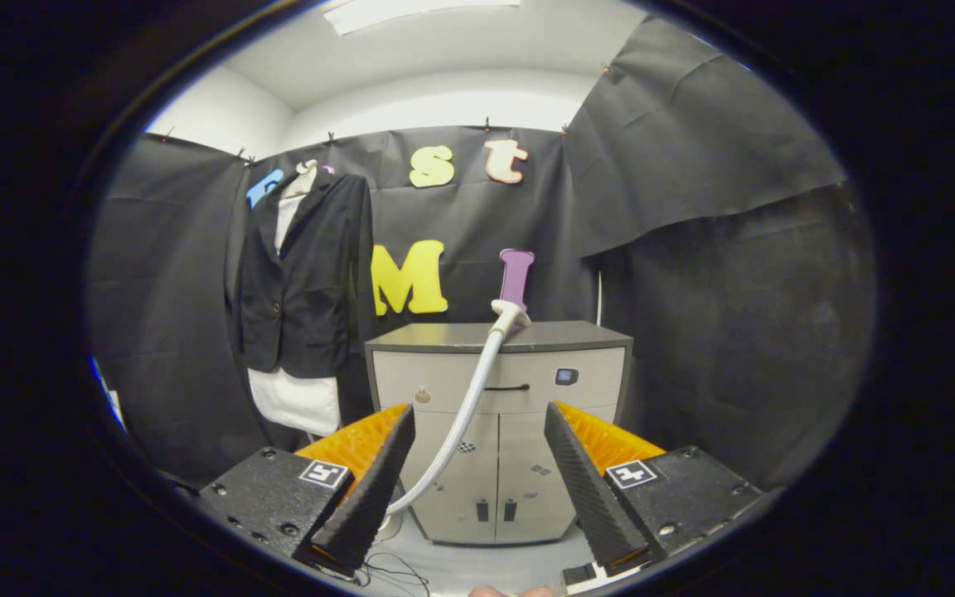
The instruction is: Iron the clothes twice with a garment steamer, once on the left side and once on the right side.
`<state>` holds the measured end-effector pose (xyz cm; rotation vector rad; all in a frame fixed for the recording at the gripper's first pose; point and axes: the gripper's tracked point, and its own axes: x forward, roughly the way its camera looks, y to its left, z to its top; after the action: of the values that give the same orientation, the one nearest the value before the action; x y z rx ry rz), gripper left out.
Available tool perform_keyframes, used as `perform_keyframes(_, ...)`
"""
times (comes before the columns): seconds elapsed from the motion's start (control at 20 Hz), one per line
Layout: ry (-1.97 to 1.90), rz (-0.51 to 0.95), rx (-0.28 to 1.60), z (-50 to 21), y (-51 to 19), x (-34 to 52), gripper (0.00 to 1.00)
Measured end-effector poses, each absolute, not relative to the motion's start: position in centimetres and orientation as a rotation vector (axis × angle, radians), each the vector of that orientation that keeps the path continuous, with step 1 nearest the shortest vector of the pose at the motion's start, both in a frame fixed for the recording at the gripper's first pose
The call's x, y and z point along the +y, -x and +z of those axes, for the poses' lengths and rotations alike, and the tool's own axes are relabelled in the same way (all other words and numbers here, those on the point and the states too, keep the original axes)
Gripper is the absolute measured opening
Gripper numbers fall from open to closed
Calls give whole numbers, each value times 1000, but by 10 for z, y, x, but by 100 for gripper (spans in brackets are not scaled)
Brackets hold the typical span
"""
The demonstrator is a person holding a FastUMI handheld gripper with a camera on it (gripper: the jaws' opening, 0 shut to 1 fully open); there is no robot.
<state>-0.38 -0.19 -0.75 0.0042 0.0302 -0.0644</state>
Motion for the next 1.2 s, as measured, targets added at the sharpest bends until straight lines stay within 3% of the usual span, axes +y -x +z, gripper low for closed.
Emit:
perform_keyframes(0.9,-12,-252,50,-11,-7,78,98)
perform_keyframes(1.2,-37,-237,112,-17,-31,72,98)
